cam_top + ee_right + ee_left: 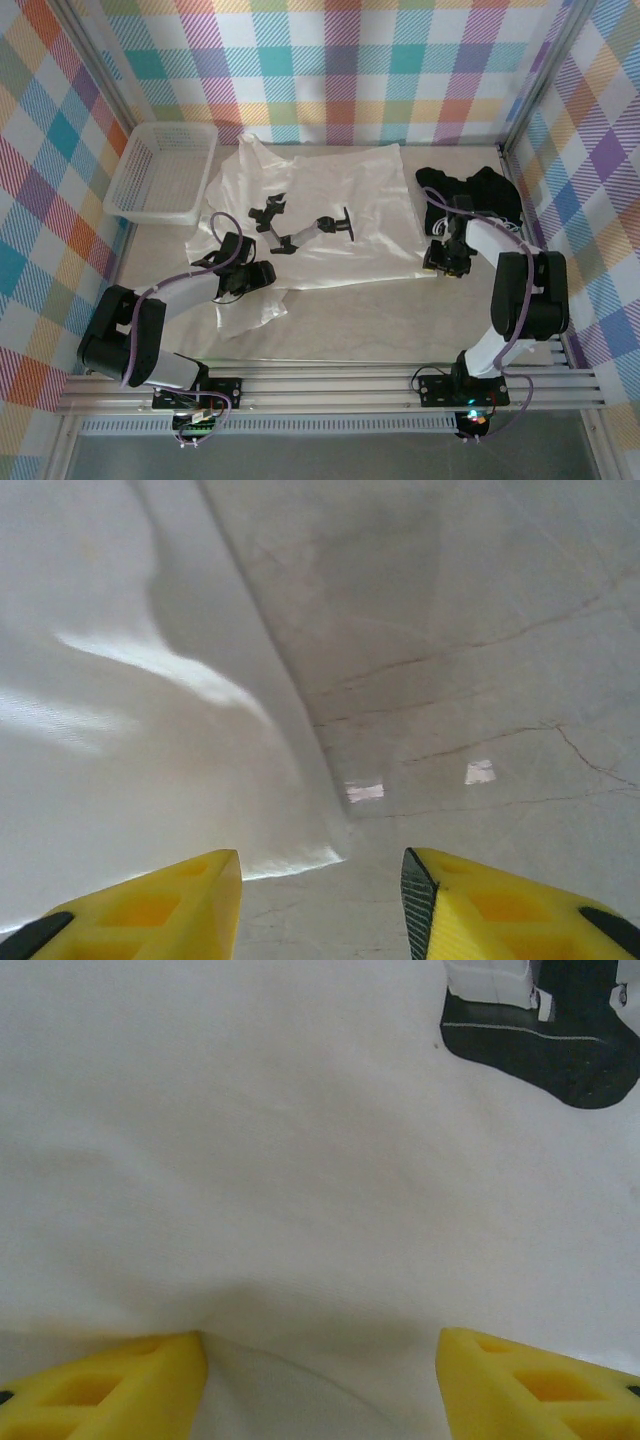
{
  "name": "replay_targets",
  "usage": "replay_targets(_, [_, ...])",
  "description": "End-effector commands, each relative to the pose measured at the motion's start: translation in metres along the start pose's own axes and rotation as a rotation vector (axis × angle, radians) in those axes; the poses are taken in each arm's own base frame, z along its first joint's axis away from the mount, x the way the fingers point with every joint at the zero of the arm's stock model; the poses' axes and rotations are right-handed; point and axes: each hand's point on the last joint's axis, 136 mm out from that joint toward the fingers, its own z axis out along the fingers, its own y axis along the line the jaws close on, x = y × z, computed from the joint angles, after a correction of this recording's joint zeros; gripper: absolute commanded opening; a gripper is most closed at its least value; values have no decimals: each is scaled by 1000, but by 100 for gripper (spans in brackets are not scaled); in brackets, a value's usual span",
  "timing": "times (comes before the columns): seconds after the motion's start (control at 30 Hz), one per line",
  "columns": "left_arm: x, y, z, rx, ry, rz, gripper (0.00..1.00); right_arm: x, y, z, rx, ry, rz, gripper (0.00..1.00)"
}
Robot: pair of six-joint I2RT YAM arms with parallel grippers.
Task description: Fold the inside-out t-shirt
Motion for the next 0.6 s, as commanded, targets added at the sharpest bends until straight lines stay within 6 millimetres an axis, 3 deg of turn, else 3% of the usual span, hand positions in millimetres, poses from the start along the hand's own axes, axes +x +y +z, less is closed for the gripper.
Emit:
replay_targets(0.0, [29, 13, 4, -30, 115, -14, 64, 2, 13, 6, -91, 17, 50, 50])
replay_targets(0.37, [27, 10, 1, -22, 107, -11, 64, -2, 17, 31, -117, 57, 72, 45])
replay_targets(0.57, [25, 6, -2, -10, 103, -11, 64, -7, 20, 27, -135, 22, 70, 24])
